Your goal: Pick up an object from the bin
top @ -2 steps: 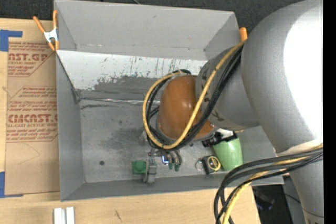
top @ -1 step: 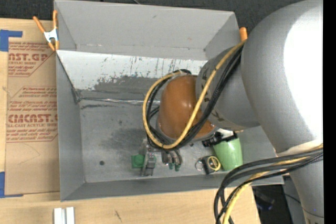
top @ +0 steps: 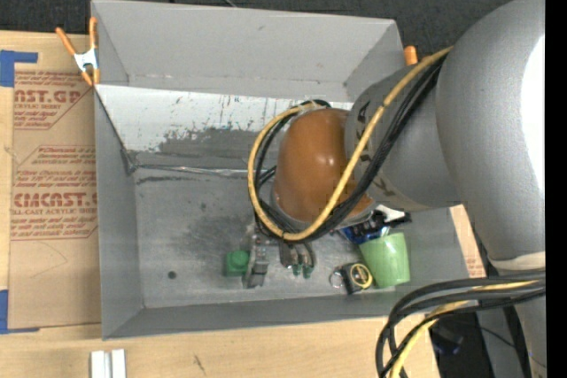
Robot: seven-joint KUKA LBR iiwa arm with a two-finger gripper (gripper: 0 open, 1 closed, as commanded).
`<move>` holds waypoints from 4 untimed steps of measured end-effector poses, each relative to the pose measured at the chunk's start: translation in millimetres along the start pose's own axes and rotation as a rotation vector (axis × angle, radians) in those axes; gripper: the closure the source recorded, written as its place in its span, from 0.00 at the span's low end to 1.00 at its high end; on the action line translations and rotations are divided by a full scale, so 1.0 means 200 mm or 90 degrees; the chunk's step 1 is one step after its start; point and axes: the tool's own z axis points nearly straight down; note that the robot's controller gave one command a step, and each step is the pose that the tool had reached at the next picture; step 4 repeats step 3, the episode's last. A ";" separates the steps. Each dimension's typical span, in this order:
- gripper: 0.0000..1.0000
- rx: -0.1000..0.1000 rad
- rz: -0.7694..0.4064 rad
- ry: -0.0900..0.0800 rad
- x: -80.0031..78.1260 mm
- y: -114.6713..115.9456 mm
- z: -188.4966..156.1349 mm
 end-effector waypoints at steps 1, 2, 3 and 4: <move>1.00 0.000 0.000 0.001 0.00 0.00 -0.01; 1.00 0.000 0.000 0.001 0.00 0.01 -0.09; 1.00 0.000 -0.001 -0.001 0.00 0.01 -0.27; 1.00 0.000 -0.001 -0.001 0.00 0.01 -0.27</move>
Offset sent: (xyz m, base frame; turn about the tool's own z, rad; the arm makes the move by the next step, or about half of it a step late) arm 0.0000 0.0001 0.0026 0.0000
